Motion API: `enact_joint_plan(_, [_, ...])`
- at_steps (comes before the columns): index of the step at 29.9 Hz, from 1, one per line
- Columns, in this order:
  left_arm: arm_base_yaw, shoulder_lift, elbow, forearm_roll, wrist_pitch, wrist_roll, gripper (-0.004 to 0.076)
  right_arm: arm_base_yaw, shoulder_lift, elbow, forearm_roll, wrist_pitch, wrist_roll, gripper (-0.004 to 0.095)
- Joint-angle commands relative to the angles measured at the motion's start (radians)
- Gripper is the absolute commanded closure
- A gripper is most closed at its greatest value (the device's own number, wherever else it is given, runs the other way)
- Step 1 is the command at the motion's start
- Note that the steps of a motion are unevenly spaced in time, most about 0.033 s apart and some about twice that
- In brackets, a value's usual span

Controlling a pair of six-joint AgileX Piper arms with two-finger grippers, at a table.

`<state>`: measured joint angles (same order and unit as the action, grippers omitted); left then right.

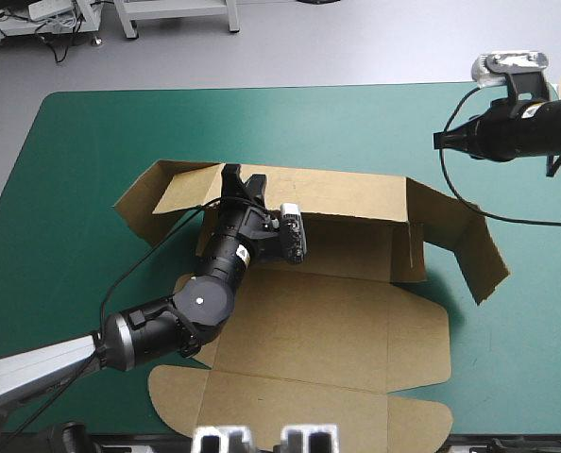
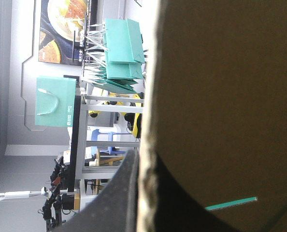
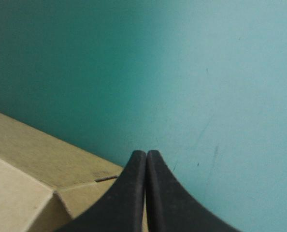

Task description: Fold the box

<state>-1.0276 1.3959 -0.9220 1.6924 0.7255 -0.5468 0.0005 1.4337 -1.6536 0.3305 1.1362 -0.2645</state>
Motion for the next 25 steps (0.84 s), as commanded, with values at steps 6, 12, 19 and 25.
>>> enact_joint_plan(6, [-0.004,0.003,-0.029,0.108,0.063,-0.022,0.0732,0.001,0.060,-0.011,0.045,0.103,-0.075,0.0921])
enact_joint_plan(12, [-0.004,0.052,-0.029,0.110,0.148,-0.038,0.0732,-0.001,0.054,0.039,0.045,0.117,-0.089,0.0921])
enact_joint_plan(19, [-0.004,0.057,-0.029,0.126,0.168,-0.100,0.0732,-0.003,0.054,0.107,0.041,0.114,-0.123,0.0921])
enact_joint_plan(25, [-0.004,0.057,-0.029,0.126,0.184,-0.167,0.0732,-0.003,0.054,0.111,0.017,0.104,-0.131,0.0921])
